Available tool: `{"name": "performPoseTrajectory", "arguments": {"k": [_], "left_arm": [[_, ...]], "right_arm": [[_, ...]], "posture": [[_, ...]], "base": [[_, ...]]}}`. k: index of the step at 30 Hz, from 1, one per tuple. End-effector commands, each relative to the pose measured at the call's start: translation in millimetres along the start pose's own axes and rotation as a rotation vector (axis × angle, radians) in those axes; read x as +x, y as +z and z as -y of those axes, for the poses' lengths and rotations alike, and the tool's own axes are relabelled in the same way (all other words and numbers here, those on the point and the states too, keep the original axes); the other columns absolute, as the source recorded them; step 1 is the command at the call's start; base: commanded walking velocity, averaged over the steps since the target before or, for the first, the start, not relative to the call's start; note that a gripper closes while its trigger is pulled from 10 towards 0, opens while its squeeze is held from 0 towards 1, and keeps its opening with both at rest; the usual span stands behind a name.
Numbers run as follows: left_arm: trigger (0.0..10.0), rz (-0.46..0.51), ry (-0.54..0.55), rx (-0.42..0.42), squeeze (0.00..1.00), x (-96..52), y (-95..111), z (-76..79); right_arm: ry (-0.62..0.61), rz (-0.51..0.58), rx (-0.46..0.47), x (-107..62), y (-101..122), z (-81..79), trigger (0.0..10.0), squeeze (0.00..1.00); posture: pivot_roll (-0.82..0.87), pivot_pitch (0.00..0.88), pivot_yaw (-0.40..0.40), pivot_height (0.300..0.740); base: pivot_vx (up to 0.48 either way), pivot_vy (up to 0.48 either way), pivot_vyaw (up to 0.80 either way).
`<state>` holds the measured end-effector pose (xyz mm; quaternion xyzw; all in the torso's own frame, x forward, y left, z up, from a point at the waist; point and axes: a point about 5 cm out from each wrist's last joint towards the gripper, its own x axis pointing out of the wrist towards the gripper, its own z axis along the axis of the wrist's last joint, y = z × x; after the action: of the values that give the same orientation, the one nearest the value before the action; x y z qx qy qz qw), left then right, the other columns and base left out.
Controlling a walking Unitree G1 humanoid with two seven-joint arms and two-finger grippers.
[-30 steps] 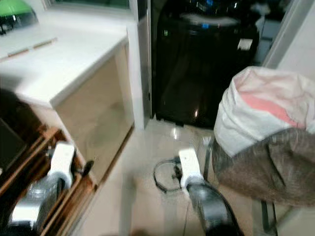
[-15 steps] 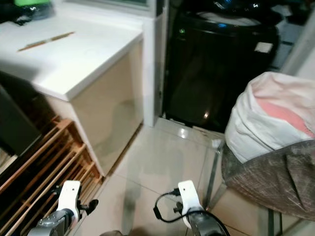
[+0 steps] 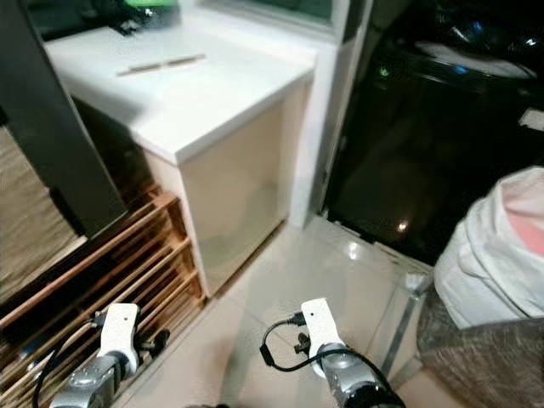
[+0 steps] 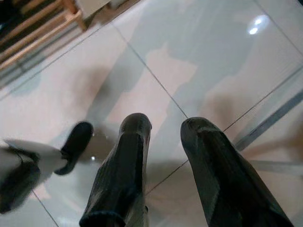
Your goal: Clothes washing
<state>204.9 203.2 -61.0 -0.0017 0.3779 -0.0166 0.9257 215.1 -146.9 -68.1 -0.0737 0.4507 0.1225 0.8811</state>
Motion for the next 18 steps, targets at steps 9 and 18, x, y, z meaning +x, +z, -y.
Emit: {"name": "performPoseTrajectory", "arguments": {"k": [9,18], "left_arm": [[10.0,0.002,-0.002,-0.012,0.00,-1.6,-6.7,0.6],[10.0,-0.001,-0.010,0.013,0.00,-0.3,-7.3,5.2]], "right_arm": [[0.017,0.015,-0.023,2.1,8.5,-2.6,10.0,0.00],[0.003,0.018,-0.034,2.0,8.7,1.2,10.0,0.00]], "posture": [[0.14,0.000,-0.042,0.740],[0.12,0.000,-0.035,0.740]], "base": [[0.000,0.000,0.80],[0.000,0.000,0.80]]}}
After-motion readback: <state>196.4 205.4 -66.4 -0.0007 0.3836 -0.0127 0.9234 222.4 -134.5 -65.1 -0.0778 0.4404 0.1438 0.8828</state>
